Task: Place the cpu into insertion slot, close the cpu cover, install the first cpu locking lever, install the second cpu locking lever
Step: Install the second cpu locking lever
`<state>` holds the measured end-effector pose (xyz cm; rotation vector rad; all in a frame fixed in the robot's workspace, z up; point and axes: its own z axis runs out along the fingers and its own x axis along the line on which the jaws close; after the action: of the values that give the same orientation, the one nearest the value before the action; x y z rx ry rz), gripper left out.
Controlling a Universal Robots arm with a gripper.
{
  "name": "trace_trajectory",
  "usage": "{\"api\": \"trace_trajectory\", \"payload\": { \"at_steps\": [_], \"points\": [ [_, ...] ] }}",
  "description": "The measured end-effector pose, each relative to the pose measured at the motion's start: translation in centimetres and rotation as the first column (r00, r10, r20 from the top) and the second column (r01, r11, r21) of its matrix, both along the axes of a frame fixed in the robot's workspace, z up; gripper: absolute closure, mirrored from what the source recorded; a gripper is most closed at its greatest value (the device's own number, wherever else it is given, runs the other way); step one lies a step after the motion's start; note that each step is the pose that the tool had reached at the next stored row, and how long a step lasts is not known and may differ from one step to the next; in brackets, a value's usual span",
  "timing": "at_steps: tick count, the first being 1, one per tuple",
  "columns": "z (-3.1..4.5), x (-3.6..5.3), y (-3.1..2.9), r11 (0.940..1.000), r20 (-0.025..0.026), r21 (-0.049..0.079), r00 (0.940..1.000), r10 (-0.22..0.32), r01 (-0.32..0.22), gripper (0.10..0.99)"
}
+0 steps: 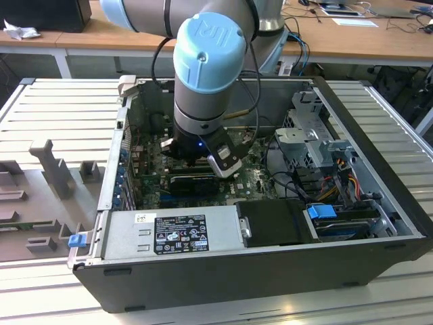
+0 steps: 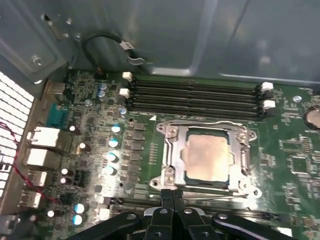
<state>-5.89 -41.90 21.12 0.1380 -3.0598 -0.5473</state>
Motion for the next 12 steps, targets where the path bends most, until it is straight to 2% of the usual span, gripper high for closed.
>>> {"api": "trace_trajectory", "payload": {
  "at_steps": [8, 12],
  "points": [
    [-1.43, -0.65, 0.01, 0.9999, -0.0001, 0.013, 1.0, 0.0, 0.0, 0.98],
    [-1.8, -0.76, 0.14, 0.9995, 0.0, 0.032, 1.0, 0.0, 0.0, 0.98]
  ]
}}
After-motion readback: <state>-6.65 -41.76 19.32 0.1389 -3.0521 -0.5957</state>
